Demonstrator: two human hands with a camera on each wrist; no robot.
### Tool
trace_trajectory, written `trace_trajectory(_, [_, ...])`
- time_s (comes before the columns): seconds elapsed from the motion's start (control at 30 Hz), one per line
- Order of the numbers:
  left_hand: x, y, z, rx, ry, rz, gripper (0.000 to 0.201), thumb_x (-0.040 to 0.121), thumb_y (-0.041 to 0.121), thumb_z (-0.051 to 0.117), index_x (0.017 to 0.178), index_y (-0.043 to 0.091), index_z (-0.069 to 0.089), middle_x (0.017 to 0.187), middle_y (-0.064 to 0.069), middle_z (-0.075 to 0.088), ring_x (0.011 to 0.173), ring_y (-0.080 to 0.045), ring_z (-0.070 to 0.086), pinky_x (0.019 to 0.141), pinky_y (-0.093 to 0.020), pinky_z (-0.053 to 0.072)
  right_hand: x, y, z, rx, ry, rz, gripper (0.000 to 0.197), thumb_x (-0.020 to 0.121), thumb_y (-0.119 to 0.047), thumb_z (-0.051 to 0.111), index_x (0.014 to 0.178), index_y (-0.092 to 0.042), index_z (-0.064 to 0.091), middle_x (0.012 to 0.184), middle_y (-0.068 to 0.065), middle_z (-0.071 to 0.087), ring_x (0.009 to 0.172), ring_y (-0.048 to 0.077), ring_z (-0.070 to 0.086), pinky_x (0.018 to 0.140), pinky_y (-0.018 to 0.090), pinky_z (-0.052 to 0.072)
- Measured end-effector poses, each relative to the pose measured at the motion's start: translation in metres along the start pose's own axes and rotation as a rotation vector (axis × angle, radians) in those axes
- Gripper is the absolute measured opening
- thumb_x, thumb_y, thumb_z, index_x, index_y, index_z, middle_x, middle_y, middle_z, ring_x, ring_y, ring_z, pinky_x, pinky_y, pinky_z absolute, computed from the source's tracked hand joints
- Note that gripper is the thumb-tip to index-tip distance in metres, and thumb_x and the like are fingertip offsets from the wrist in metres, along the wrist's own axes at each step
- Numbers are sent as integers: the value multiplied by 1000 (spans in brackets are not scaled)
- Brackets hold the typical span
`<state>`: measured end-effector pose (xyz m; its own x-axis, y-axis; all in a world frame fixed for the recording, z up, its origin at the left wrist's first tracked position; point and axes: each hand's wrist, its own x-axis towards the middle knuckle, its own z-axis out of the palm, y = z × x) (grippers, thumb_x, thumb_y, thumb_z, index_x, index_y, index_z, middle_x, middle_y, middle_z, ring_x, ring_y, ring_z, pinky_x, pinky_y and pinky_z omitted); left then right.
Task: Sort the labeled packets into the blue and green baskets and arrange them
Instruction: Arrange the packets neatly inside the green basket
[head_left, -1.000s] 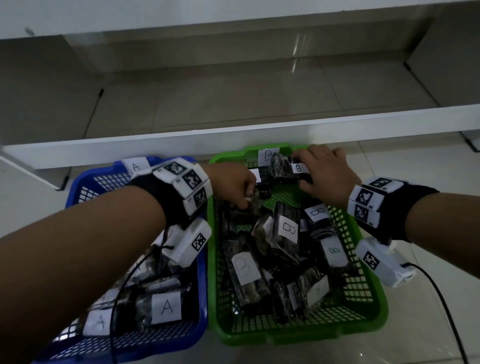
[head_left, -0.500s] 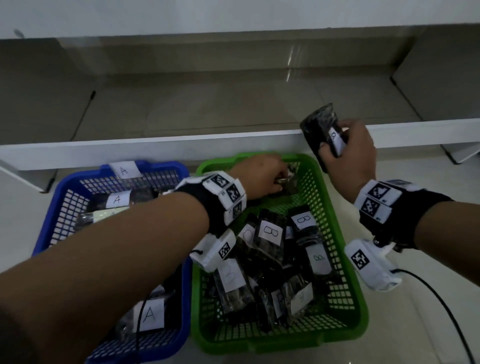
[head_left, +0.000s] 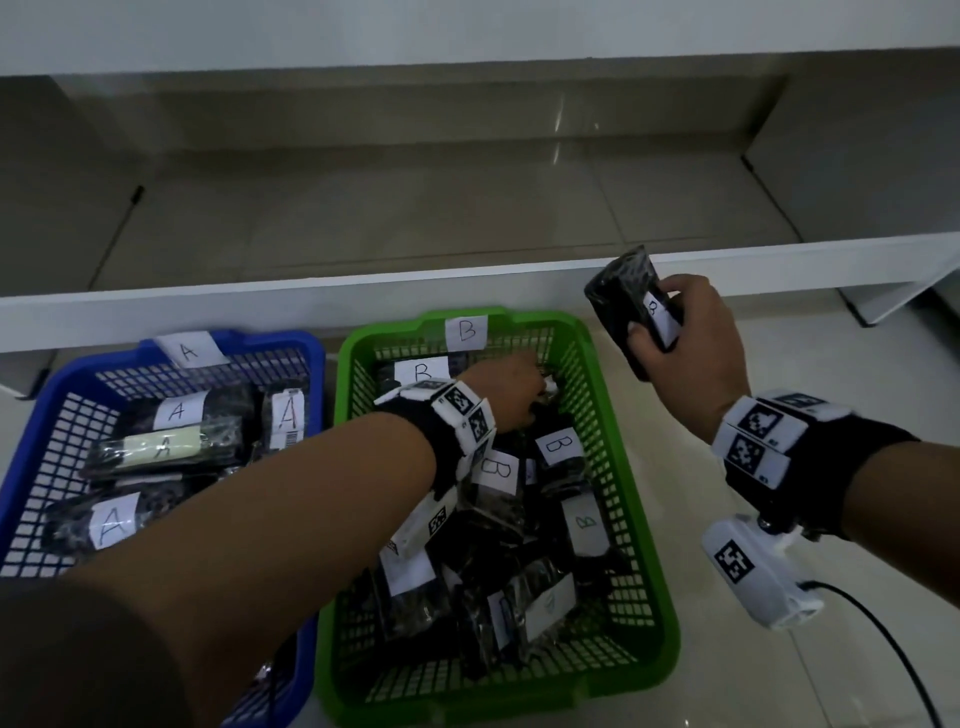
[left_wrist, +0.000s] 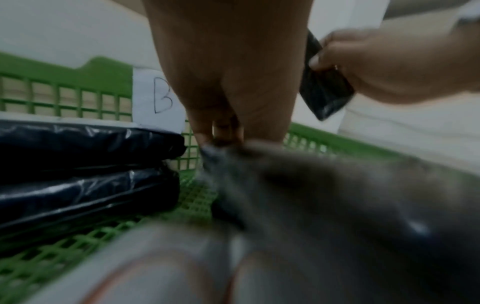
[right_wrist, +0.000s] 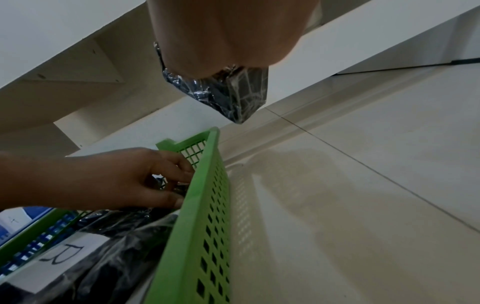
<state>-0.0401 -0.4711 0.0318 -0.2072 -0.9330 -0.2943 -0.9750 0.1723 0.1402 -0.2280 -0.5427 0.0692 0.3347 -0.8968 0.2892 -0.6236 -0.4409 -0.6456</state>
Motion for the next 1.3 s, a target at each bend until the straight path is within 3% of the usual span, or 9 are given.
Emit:
trace_trajectory(0.23, [-14,-11,-34,-277,-43,-62,38,92,24,56,126,6,55,124,-12,58,110,-25,55,88,-28,42,0,-7,3,-4,-27,4,36,80,-23,63,111,-11,50,106,8,54,95,25,52,74,31,40])
trace_trajectory(0.37, [-43,-12,-37,-153,-367,10,43,94,40,53,114,3,63,105,-11,65,88,-23,58,74,-28,42,-1,-28,11,-40,-67,-57,39,80,-22,64,114,-10,50,109,8,55,99,25,50,80,35,42])
trace_trajectory(0.47, [-74,-12,-30,-183,-388,70,39,94,38,53,121,10,59,112,-7,63,98,-23,59,80,-29,44,-6,-47,22,-108,-138,-186,43,79,-21,67,118,-13,51,111,7,57,99,26,47,83,40,42])
trace_trajectory(0.63, [-129,-14,-31,-233,-374,77,63,96,41,48,149,20,24,132,-8,54,115,-24,50,82,-24,36,-19,-66,46,-205,-389,-464,49,78,-37,72,121,-20,55,117,1,60,102,24,48,84,37,38])
trace_trajectory(0.8, [-165,-3,-17,-253,-481,89,84,95,49,42,150,16,-12,159,-5,5,143,-21,16,113,-29,20,-29,-74,69,-261,-597,-523,49,79,-35,72,123,-25,54,125,-2,54,112,24,46,90,38,39])
trace_trajectory(1.03, [-173,19,-7,-411,-376,88,77,97,40,45,151,14,-3,160,-1,-1,146,-24,-1,118,-41,18,-33,-77,73,-297,-796,-507,49,82,-25,68,126,-28,47,126,-6,46,114,15,38,92,29,36])
trace_trajectory(1.13, [-180,17,-1,-510,-169,96,68,97,30,48,152,16,10,156,0,13,136,-18,28,107,-27,32,-36,-77,78,-341,-858,-526,42,88,-11,57,127,-25,48,128,-2,48,117,19,36,95,29,34])
trace_trajectory(1.2, [-183,10,2,-509,-54,94,57,97,25,46,148,17,22,147,-1,28,110,-12,45,86,-19,35,-35,-78,82,-372,-880,-503,43,89,-4,51,127,-22,49,129,-1,48,118,20,36,94,29,33])
trace_trajectory(1.3, [-180,-6,7,-174,0,86,37,98,25,41,134,16,41,130,-4,46,104,-20,50,84,-25,32,-30,-79,86,-327,-843,-436,41,87,1,53,123,-18,56,127,1,54,118,20,43,95,30,36])
